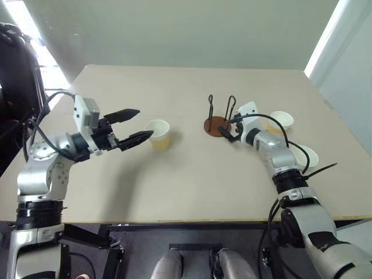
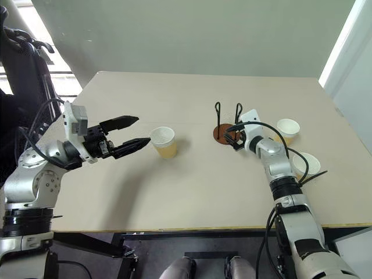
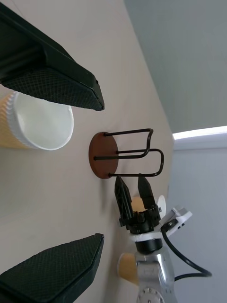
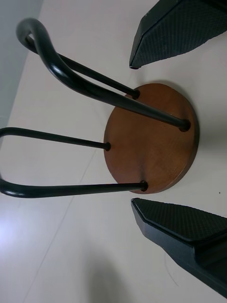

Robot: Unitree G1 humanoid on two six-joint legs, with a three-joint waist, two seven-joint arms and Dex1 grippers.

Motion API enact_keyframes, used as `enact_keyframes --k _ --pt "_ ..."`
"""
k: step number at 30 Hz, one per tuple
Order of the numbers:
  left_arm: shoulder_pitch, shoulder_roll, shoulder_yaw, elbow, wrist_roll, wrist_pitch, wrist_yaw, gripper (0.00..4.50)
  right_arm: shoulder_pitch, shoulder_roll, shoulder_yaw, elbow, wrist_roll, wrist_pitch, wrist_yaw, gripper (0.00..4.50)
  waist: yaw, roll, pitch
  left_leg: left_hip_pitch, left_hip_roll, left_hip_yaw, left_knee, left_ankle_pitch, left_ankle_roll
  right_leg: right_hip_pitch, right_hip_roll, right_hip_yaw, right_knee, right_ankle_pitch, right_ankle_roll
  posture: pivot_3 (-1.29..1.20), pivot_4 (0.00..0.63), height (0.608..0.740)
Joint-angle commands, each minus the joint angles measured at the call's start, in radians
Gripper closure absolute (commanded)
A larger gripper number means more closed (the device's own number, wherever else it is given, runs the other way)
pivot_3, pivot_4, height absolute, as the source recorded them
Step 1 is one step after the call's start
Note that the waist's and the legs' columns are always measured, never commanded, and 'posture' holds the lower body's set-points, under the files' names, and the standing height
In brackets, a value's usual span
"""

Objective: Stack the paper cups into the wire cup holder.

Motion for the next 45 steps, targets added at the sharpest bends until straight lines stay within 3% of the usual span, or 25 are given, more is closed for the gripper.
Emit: enact_keyframes --k 1,11,14,25,35,40,45 --pt "-0.036 0.029 0.018 0.014 0.004 -0.035 -0.042 0.04 -0.049 0.008 0.003 0.012 -0.005 -0.042 0.008 0.0 0.0 0.0 0.0 0.0 0.0 0.0 0.0 0.0 0.0 0.0 0.0 0.0 0.0 0.0 0.0 0.0 0.15 0.74" --pt "-0.055 0.023 0.003 0.035 0.018 -0.027 -0.056 0.04 -0.122 0.044 -0.017 0.134 -0.006 -0.094 -0.03 0.0 -0.001 0.0 0.0 0.0 0.0 0.0 0.0 -0.001 0.001 -0.001 0.0 0.0 0.0 -0.001 -0.002 0.0 0.15 0.74" --pt "-0.053 0.027 0.006 0.033 0.014 -0.018 -0.055 0.0 -0.129 0.038 -0.021 0.159 -0.008 -0.1 -0.034 0.5 -0.002 0.0 0.0 0.0 0.0 0.0 0.0 -0.002 0.002 -0.001 0.0 0.0 0.0 -0.001 -0.001 0.0 0.15 0.74" --pt "-0.046 0.03 0.014 0.025 0.018 -0.016 -0.048 0.0 -0.129 0.005 -0.02 0.175 -0.004 -0.087 0.02 4.46 -0.002 0.0 0.0 -0.001 0.0 0.0 0.0 -0.002 0.003 -0.001 0.0 0.0 0.0 0.0 0.0 0.0 0.15 0.74" --pt "-0.058 0.041 0.01 0.042 0.021 -0.017 -0.068 0.0 -0.123 -0.058 -0.008 0.159 0.014 -0.074 0.209 4.48 -0.003 0.0 0.0 -0.001 0.0 0.0 0.0 -0.002 0.003 -0.001 0.0 0.0 0.0 0.0 0.0 0.0 0.15 0.74" --pt "-0.07 0.047 0.005 0.049 0.021 -0.015 -0.078 0.0 -0.07 -0.096 0.027 0.008 0.058 0.024 0.438 4.48 -0.004 0.0 0.0 -0.001 0.001 0.0 0.0 -0.002 0.004 -0.001 0.0 0.0 0.0 -0.001 0.0 0.0 0.15 0.74" --pt "-0.076 0.052 0.004 0.06 0.025 -0.015 -0.087 0.0 -0.021 -0.115 0.034 -0.136 0.083 0.117 0.494 4.48 -0.004 0.0 0.0 -0.001 0.0 0.0 0.0 0.0 0.006 -0.001 0.0 0.0 0.0 -0.001 -0.001 0.0 0.15 0.74"
